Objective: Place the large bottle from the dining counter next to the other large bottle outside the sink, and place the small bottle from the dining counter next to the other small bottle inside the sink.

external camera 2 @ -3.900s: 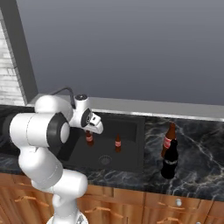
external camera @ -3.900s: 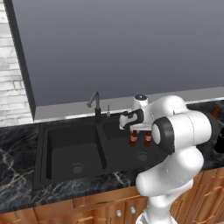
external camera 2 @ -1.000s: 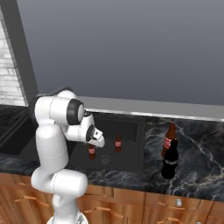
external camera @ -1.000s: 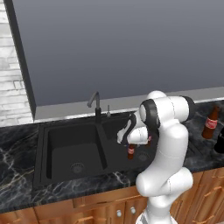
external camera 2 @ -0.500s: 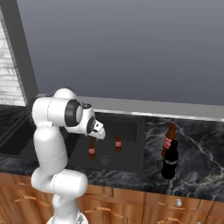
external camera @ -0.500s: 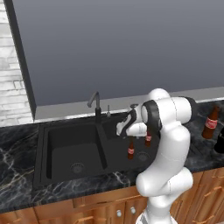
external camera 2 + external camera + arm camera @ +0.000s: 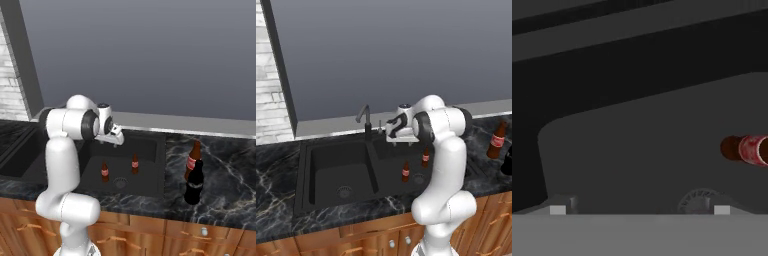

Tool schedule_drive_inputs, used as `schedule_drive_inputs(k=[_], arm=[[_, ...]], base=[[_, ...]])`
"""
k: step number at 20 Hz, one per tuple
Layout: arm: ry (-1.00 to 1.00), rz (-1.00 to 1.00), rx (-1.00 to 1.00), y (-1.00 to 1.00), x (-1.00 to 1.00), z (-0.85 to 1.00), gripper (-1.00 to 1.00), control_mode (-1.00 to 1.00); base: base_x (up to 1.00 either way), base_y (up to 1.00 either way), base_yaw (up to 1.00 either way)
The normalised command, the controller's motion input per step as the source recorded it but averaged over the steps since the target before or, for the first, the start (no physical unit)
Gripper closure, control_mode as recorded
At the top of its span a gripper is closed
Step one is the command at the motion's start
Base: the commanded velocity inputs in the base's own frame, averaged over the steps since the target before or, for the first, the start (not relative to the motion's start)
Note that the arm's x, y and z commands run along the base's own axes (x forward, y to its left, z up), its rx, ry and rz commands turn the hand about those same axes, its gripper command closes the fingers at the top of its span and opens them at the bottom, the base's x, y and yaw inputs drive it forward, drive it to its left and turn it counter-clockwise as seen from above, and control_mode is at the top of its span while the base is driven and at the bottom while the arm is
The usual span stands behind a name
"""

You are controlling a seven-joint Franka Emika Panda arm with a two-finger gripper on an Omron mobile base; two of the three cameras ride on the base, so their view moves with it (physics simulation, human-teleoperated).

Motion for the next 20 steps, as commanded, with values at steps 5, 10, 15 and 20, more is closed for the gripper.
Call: schedule_drive_inputs(k=[5, 10, 15, 20], arm=[[0.11, 0.00, 0.00, -0.02, 0.28, 0.44, -1.00, -1.00], [0.02, 0.00, 0.03, -0.19, -0.06, 0.49, -1.00, -1.00], [-0.02, 0.00, 0.06, -0.17, -0.13, 0.65, -1.00, -1.00], [-0.07, 0.00, 0.11, -0.03, -0.24, 0.65, -1.00, -1.00]], base=[[0.00, 0.00, 0.00], [0.00, 0.00, 0.00], [0.00, 0.00, 0.00], [0.00, 0.00, 0.00]])
